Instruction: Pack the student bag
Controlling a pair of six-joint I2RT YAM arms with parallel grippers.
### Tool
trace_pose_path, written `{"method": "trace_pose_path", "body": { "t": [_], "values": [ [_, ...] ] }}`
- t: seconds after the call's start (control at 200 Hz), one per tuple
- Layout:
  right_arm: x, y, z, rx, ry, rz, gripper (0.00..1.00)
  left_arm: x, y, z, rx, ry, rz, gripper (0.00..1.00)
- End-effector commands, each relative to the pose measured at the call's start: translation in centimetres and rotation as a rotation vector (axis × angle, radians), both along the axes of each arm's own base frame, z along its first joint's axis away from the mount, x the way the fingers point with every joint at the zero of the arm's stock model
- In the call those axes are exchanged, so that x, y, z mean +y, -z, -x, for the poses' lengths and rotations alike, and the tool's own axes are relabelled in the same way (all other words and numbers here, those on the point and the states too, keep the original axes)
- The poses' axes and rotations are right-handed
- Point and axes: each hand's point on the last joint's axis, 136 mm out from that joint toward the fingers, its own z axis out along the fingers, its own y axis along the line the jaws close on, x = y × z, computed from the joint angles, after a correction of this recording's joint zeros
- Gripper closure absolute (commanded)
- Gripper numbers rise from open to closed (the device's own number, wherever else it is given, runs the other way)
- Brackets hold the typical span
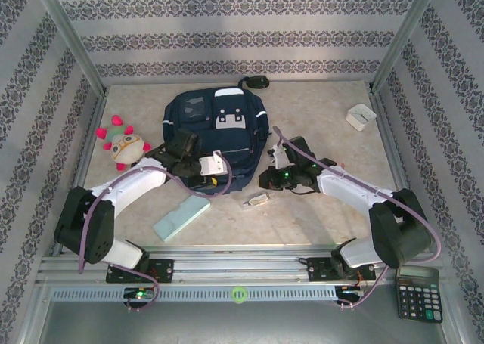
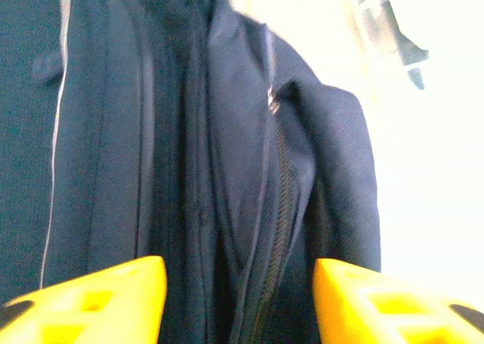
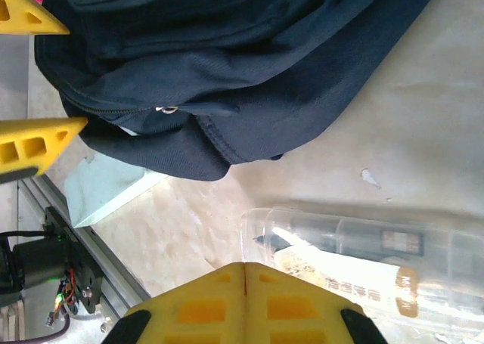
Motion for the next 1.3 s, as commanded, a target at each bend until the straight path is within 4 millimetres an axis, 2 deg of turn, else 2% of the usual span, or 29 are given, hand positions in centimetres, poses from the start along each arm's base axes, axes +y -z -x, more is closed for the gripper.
{"method": "trace_pose_path", "body": {
  "t": [0.0, 0.095, 0.245, 0.35, 0.375, 0.455, 0.54, 0.709, 0.909, 1.104, 1.294],
  "values": [
    [-0.2, -0.2, -0.6, -0.060, 0.019, 0.040, 0.82, -2.2, -2.0, -0.9, -0.046, -0.058, 0.072, 0.38],
    [0.4, -0.3, -0.6, -0.090, -0.005, 0.049, 0.68, -2.1, -1.3, -2.0, -0.058, -0.115, 0.057, 0.36],
    [1.1, 0.0, -1.9, -0.141, -0.013, 0.072, 0.61, -1.0, 0.4, -3.6, -0.076, -0.156, -0.045, 0.36],
    [2.7, -0.2, -2.8, -0.292, -0.098, 0.061, 0.59, -1.1, 1.9, -2.9, -0.003, -0.105, -0.091, 0.41],
    [3.0, -0.2, -2.9, -0.322, -0.118, 0.053, 0.59, -1.2, 2.1, -2.6, 0.017, -0.095, -0.093, 0.44],
    [3.9, -0.4, -2.9, -0.424, -0.211, 0.032, 0.59, -1.8, 2.2, -1.9, 0.066, -0.073, -0.072, 0.67],
    [4.2, -0.2, -3.1, -0.526, -0.290, 0.044, 0.58, -2.5, 1.5, -1.5, 0.085, -0.066, -0.004, 0.83],
    [5.1, 0.1, -3.7, -0.618, -0.381, 0.011, 0.56, -3.8, 0.1, -1.0, 0.116, -0.080, 0.150, 0.96],
    [5.0, -0.6, -3.7, -0.672, -0.416, -0.029, 0.54, -4.9, -2.6, -1.1, 0.139, -0.114, 0.340, 1.00],
    [3.4, -2.6, -2.8, -0.783, -0.421, -0.074, 0.53, -4.9, -5.8, -1.2, 0.106, -0.110, 0.478, 1.00],
    [2.0, -3.6, -2.4, -0.815, -0.408, -0.094, 0.53, -4.6, -7.8, -1.3, 0.071, -0.107, 0.568, 1.00]
  ]
}}
